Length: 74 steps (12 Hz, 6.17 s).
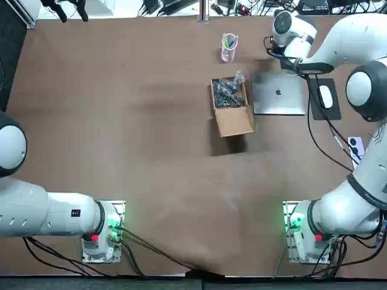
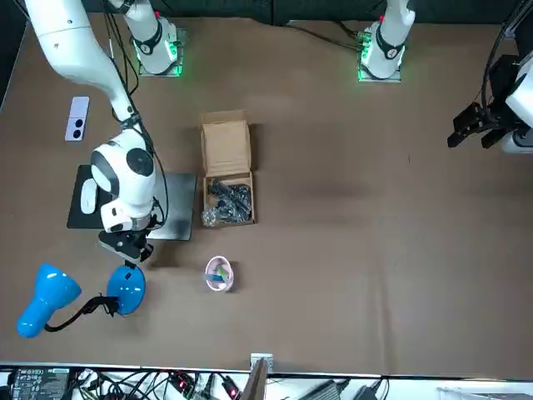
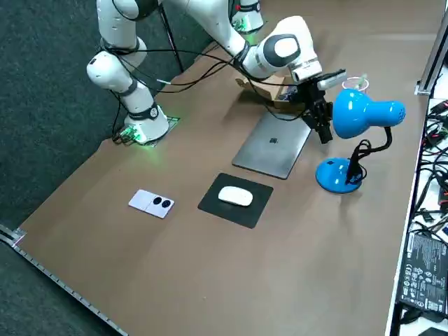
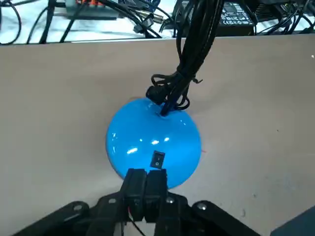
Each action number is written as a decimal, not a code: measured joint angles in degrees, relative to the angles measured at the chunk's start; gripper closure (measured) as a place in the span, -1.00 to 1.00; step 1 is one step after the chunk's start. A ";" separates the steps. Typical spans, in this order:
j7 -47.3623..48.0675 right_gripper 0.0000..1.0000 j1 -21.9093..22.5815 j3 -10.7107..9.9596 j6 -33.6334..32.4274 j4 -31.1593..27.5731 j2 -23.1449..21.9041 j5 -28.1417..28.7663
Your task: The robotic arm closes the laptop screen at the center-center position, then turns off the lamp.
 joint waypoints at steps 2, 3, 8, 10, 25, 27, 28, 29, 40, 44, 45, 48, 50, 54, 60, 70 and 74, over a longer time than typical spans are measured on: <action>1.81 0.96 -0.45 -0.07 0.75 0.14 1.05 -2.30; 1.94 0.96 -0.86 -0.14 1.81 0.46 1.54 -2.65; 1.94 0.96 -1.84 -0.14 3.58 3.00 4.07 -3.06; 1.94 0.96 -1.84 -0.14 3.70 4.40 5.57 -3.40; 1.94 0.96 -2.74 -0.21 4.58 5.33 7.73 -4.49; 1.94 0.96 -3.02 -0.22 4.75 5.33 7.78 -4.68; 1.94 0.96 -3.16 -0.22 5.00 5.33 7.78 -4.73; 1.94 0.96 -3.18 -0.22 5.06 5.37 7.83 -4.74; 1.94 0.96 -3.18 -0.22 5.29 6.83 8.79 -4.75; 1.94 0.96 -3.18 -0.21 5.32 7.20 9.01 -4.75; 1.94 0.96 -3.18 -0.21 5.34 7.23 9.02 -4.75; 1.94 0.96 -3.18 -0.21 5.57 7.63 9.20 -4.92; 1.95 0.96 -3.19 -0.23 5.60 7.85 9.43 -5.30; 1.95 0.96 -3.25 -0.26 5.69 8.48 9.83 -6.07; 1.96 0.96 -3.47 -0.40 6.10 9.55 10.44 -6.42; 1.92 0.96 -3.17 1.20 2.93 13.18 9.55 -6.01; 1.93 0.96 -2.94 4.86 -3.12 12.76 7.09 -4.13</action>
